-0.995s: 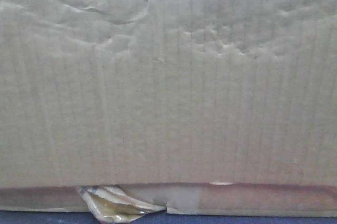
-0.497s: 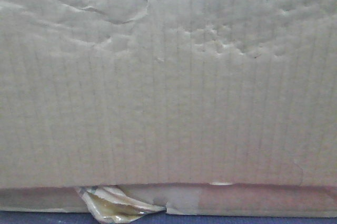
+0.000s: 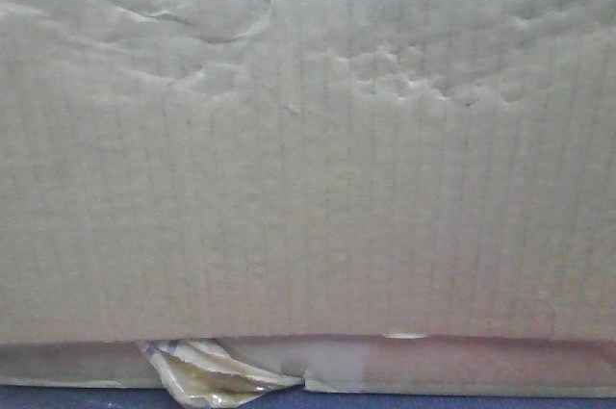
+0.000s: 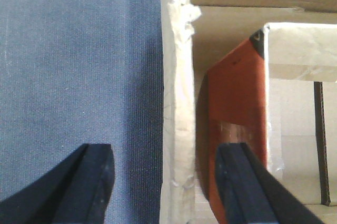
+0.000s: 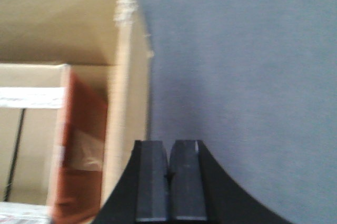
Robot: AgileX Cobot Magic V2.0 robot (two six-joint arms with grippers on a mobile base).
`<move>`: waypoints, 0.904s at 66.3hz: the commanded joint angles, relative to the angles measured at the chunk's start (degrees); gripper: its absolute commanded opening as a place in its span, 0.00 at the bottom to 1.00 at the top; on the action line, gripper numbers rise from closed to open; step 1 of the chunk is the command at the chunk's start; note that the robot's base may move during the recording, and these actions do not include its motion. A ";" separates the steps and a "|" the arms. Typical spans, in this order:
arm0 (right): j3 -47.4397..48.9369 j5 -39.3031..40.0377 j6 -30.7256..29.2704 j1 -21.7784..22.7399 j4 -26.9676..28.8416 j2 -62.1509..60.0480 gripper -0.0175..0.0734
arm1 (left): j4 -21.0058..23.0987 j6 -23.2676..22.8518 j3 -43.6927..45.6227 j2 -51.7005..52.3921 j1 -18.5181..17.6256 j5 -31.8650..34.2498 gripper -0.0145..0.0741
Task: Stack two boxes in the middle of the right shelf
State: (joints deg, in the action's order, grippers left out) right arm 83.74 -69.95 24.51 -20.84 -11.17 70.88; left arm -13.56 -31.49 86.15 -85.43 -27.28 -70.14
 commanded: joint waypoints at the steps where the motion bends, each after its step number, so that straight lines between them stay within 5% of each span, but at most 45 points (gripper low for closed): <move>1: 1.32 -0.01 0.66 -1.33 -0.98 2.85 0.04 | -0.31 0.09 -0.05 0.49 0.31 0.18 0.54; 19: 2.05 -0.01 -3.17 -1.46 3.86 7.86 0.04 | -0.30 0.25 -0.05 0.49 0.31 0.18 0.54; 60: 2.05 -0.01 -2.84 -1.46 3.97 9.38 0.05 | -0.18 1.26 -0.05 0.49 0.31 0.18 0.54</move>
State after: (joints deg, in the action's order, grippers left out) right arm 85.18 -70.15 21.52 -22.20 -7.02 80.19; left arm -13.56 -31.03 86.15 -85.43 -27.28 -70.14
